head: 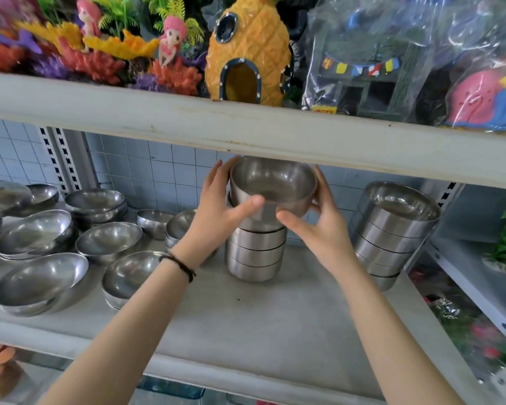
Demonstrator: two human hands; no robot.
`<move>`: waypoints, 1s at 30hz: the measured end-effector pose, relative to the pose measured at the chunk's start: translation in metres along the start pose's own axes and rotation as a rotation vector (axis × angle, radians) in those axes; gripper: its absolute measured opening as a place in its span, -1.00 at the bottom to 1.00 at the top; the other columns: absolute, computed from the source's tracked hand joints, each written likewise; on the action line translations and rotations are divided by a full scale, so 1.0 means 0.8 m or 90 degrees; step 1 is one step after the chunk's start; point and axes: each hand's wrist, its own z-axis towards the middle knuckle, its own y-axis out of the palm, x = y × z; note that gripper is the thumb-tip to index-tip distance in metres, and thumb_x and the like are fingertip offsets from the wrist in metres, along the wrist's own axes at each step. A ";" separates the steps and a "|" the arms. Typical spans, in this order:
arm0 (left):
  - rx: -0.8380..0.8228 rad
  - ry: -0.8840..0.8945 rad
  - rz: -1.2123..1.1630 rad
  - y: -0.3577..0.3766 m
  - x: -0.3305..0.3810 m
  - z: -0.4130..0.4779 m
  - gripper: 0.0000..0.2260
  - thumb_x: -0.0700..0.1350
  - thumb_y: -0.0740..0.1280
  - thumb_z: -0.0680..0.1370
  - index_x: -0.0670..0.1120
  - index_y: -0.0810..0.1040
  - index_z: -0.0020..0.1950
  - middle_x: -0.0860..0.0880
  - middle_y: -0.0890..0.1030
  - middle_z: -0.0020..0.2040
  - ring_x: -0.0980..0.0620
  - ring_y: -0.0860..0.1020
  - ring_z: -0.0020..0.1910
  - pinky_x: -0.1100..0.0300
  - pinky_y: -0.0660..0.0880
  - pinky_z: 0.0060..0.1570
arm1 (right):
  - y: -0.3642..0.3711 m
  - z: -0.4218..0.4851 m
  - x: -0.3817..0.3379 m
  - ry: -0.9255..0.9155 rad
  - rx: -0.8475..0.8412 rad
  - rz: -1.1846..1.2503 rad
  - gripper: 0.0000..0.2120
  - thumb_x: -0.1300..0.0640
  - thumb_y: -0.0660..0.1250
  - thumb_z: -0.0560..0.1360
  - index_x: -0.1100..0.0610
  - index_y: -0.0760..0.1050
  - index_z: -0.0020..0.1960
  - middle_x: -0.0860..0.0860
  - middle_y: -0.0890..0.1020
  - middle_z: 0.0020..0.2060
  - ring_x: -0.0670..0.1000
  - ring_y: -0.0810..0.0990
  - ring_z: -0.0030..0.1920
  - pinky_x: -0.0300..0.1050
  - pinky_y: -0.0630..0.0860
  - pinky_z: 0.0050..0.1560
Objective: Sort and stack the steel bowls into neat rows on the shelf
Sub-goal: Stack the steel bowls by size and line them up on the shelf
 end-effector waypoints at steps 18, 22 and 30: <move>-0.021 -0.124 -0.107 0.031 -0.069 0.021 -0.21 0.22 0.34 0.40 0.05 0.11 0.54 0.19 0.38 0.36 0.21 0.33 0.39 0.43 0.27 0.24 | 0.032 0.042 0.074 0.100 -0.085 0.038 -0.01 -0.32 0.44 0.28 -0.16 0.01 0.56 -0.19 0.37 0.45 -0.26 0.32 0.40 -0.44 0.29 0.19; -0.012 -0.112 -0.102 0.035 -0.065 0.019 -0.30 0.30 0.32 0.38 0.16 0.19 0.46 0.44 0.37 0.22 0.54 0.34 0.22 0.62 0.27 0.09 | 0.033 0.039 0.079 0.126 -0.101 0.054 0.01 -0.25 0.42 0.31 -0.12 -0.06 0.58 -0.13 0.37 0.46 -0.12 0.41 0.39 -0.19 0.41 0.32; -0.100 -0.144 0.150 -0.016 -0.059 -0.003 -0.10 0.45 0.13 0.35 0.00 0.06 0.56 -0.03 0.34 0.47 -0.01 0.32 0.43 0.06 0.32 0.36 | 0.018 0.015 0.052 0.113 -0.064 -0.125 0.01 -0.39 0.32 0.29 -0.02 0.01 0.58 -0.04 0.28 0.50 0.00 0.29 0.47 0.04 0.31 0.44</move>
